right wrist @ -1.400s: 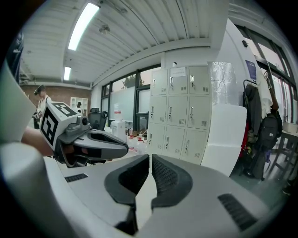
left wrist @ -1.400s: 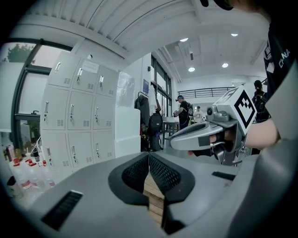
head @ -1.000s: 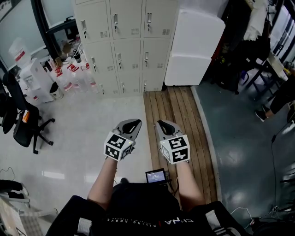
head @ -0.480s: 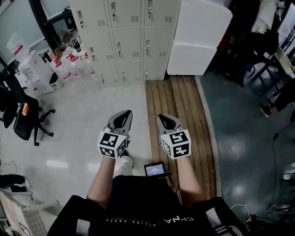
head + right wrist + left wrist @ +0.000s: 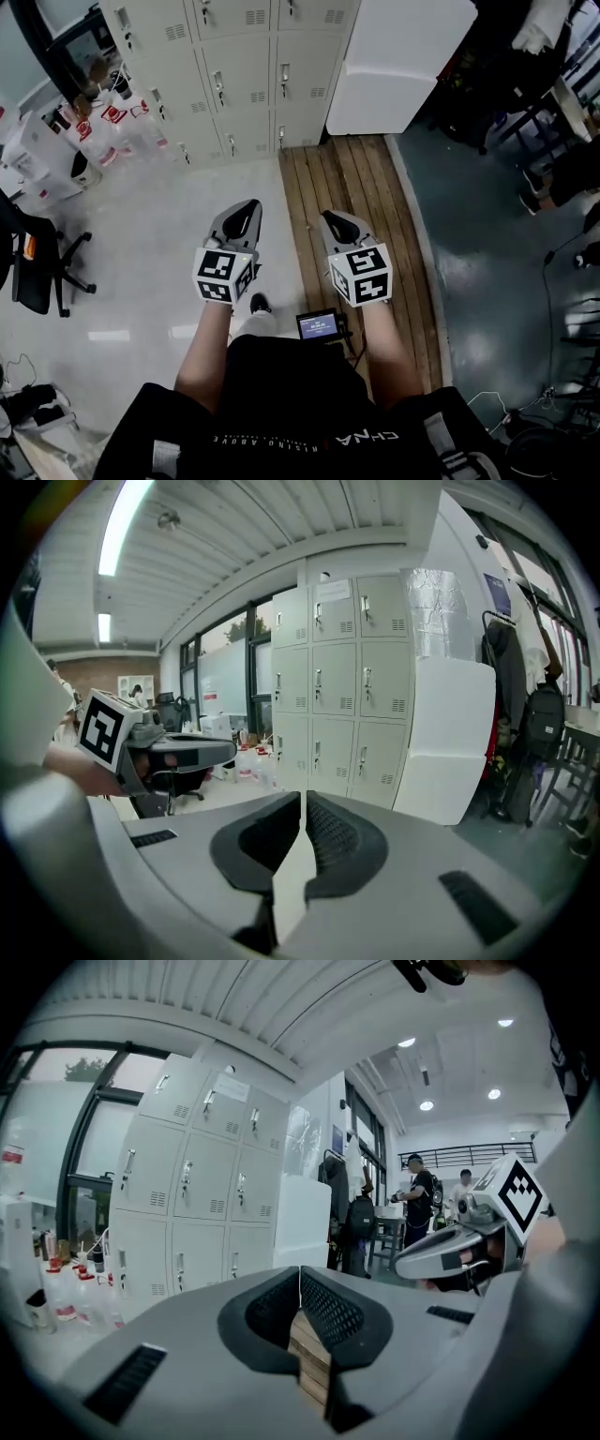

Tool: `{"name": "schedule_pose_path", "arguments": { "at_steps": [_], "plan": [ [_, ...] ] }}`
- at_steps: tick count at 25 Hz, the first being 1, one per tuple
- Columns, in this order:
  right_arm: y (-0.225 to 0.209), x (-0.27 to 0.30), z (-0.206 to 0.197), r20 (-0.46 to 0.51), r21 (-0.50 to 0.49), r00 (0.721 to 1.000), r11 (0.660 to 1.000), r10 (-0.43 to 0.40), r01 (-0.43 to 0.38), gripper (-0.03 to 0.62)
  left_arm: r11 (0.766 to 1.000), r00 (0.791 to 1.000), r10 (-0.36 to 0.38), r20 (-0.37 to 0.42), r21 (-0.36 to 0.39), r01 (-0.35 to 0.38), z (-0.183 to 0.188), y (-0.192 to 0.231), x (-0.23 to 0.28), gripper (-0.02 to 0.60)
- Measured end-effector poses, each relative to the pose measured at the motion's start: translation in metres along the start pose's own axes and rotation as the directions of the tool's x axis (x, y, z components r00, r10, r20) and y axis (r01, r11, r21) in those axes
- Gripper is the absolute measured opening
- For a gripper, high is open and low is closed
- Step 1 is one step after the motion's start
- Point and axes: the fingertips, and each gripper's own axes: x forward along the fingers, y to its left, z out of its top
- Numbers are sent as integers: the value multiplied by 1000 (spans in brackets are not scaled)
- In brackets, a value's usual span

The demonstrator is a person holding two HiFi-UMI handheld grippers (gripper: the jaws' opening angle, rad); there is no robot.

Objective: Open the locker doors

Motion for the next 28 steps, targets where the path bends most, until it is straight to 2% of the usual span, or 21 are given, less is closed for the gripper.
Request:
{"name": "schedule_pose_path", "arguments": {
  "at_steps": [3,6,12,16,21,26,28],
  "plan": [
    [-1,38,21,-14,13,1000,1000,-20,20,43,997,998,-62,-9,36,62,12,30,21,20],
    [3,69,37,-23,3,999,999,-36,36,43,992,993,-120,-15,40,120,19,57,36,20],
    [3,121,58,-51,11,998,1000,-23,24,43,986,985,-166,-40,28,167,21,93,67,20],
    [-13,165,73,-49,7,999,1000,-2,2,43,991,990,-129,-49,29,130,23,125,96,20],
    [-43,226,110,4,-8,999,999,43,-43,43,996,997,-72,-39,48,74,42,172,150,20],
    [-100,271,157,46,-11,997,998,68,-68,43,995,999,-51,-18,85,53,86,197,224,20],
    [-124,284,173,58,-14,996,998,69,-69,43,996,998,-63,8,62,62,105,200,250,20]
  ]
}}
